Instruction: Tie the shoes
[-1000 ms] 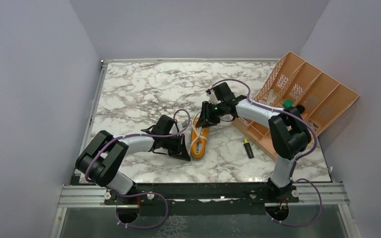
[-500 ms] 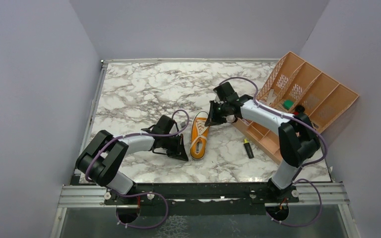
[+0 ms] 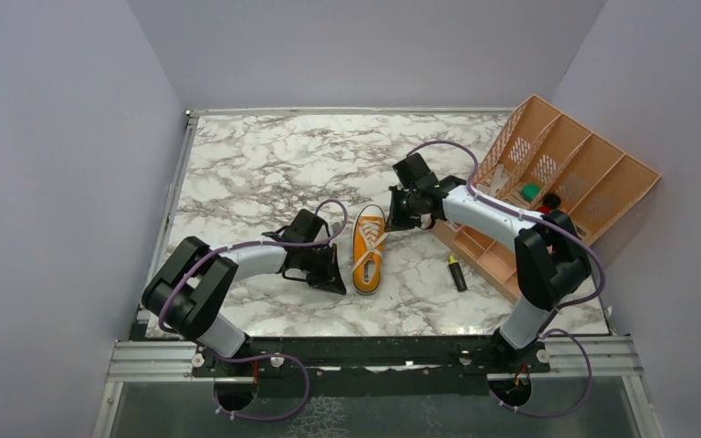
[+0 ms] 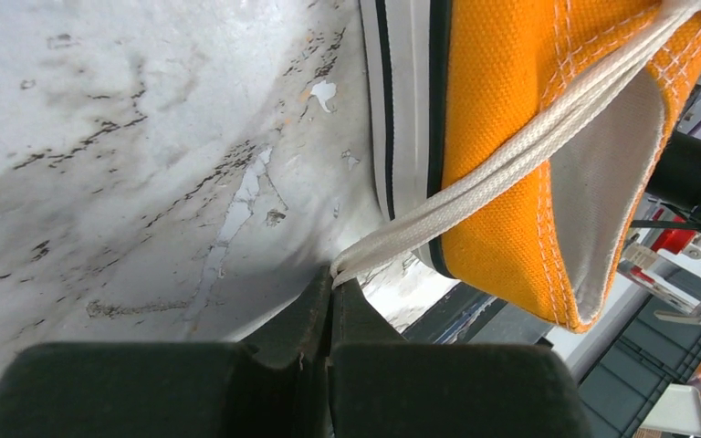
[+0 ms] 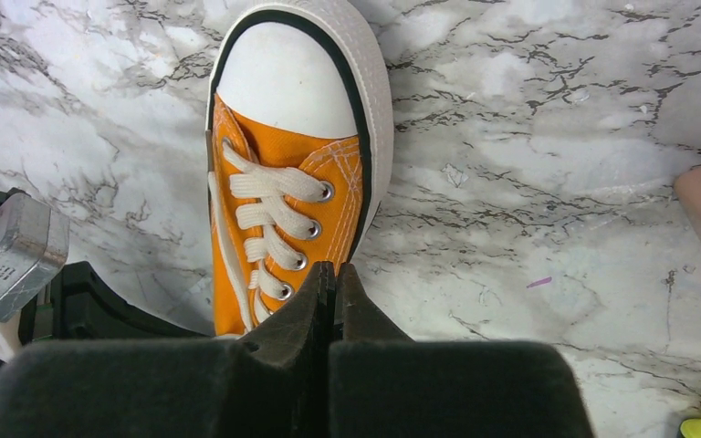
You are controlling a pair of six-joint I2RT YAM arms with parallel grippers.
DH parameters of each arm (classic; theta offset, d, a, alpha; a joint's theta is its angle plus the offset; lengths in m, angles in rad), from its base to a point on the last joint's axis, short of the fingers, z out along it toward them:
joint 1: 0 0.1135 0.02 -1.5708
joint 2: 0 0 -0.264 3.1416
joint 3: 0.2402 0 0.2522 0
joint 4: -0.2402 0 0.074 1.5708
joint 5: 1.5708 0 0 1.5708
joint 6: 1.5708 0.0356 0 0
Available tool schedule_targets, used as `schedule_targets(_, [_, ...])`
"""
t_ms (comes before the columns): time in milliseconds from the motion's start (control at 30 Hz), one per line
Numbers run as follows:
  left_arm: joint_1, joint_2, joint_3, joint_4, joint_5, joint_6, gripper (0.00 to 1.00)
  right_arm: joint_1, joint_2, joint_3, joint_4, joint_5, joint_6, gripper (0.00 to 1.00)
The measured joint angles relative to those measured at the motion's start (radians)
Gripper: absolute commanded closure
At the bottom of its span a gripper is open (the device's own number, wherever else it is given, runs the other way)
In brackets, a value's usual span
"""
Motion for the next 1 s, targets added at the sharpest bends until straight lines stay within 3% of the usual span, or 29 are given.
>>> schedule_targets(400, [0.001, 0.003, 0.028, -0.048, -0.035, -0.010, 0.98, -0.003, 0.000, -0.002, 0.016, -0.008, -0.068, 0.99])
schedule_targets(500, [0.001, 0.006, 0.049, -0.084, -0.057, 0.002, 0.68, -0.014, -0.005, -0.004, 0.032, -0.071, -0.140, 0.55])
schedule_targets(567, [0.001, 0.009, 0.085, -0.157, -0.074, 0.012, 0.54, -0.030, -0.006, 0.016, 0.018, -0.095, -0.208, 0.40])
schedule_targets(633, [0.002, 0.006, 0.111, -0.203, -0.088, 0.017, 0.41, -0.049, -0.009, 0.049, -0.007, -0.128, -0.266, 0.35])
schedule_targets(767, [0.002, -0.049, 0.147, -0.294, -0.163, 0.050, 0.26, -0.073, -0.048, 0.058, -0.056, -0.217, -0.345, 0.28])
schedule_targets(900, [0.008, -0.112, 0.175, -0.365, -0.228, 0.068, 0.23, -0.070, -0.109, 0.004, -0.077, -0.373, -0.357, 0.13])
schedule_targets(1000, [0.008, -0.169, 0.210, -0.406, -0.270, 0.077, 0.22, -0.066, -0.115, -0.064, -0.055, -0.463, -0.329, 0.08])
